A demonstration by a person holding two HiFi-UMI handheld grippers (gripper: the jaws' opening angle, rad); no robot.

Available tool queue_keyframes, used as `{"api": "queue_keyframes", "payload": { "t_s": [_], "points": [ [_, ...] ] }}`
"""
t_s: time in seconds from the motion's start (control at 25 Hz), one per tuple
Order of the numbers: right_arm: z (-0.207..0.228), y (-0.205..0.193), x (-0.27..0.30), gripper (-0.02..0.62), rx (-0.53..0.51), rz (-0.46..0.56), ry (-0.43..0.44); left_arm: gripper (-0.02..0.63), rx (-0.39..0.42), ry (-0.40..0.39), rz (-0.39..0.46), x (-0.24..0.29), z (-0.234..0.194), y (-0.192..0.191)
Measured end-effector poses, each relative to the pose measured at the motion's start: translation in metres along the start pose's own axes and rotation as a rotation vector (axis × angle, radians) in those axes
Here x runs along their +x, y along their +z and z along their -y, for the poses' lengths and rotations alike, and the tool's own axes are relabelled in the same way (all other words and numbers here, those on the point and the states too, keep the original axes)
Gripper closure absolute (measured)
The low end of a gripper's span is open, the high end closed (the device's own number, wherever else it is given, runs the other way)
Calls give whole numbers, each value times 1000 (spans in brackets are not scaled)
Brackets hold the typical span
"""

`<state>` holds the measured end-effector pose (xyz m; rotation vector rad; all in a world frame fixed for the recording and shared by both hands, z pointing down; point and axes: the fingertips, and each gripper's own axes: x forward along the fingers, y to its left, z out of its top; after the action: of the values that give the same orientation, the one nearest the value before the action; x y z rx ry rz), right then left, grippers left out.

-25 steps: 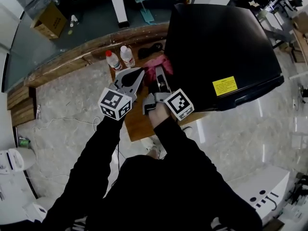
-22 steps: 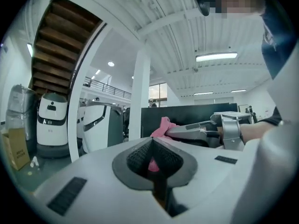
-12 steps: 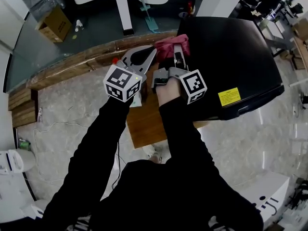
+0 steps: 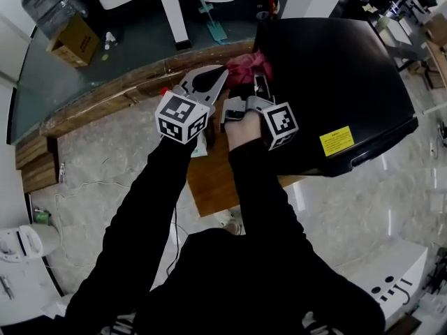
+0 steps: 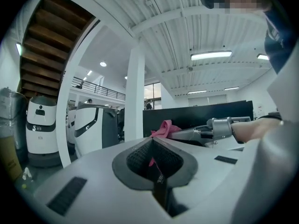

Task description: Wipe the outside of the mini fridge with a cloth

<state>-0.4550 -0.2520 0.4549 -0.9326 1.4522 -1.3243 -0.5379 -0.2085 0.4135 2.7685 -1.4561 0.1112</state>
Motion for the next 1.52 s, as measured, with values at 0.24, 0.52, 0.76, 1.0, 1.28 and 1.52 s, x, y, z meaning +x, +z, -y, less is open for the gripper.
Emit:
{"api": "queue_keyframes", "payload": {
  "t_s": [0.24, 0.52, 0.76, 1.0, 1.28, 1.52],
  "points": [
    [48, 5, -4, 511, -17, 2, -55, 600, -12, 4, -77, 0, 3, -52],
    [131, 7, -20, 511, -37, -8, -204, 600, -68, 10, -218, 7, 11, -136],
    [199, 13, -35, 511, -49, 0, -300, 600, -54, -8, -317, 22, 17, -195],
    [251, 16, -52, 511, -70, -17, -384, 600, -71, -38, -419, 25, 28, -247],
    [298, 21, -71, 512, -38, 11, -468, 600, -116, -60, -495, 29, 38, -278],
    [289, 10, -74, 514, -130, -66, -438, 600, -121, -45, -465, 20, 41, -264]
  ]
}}
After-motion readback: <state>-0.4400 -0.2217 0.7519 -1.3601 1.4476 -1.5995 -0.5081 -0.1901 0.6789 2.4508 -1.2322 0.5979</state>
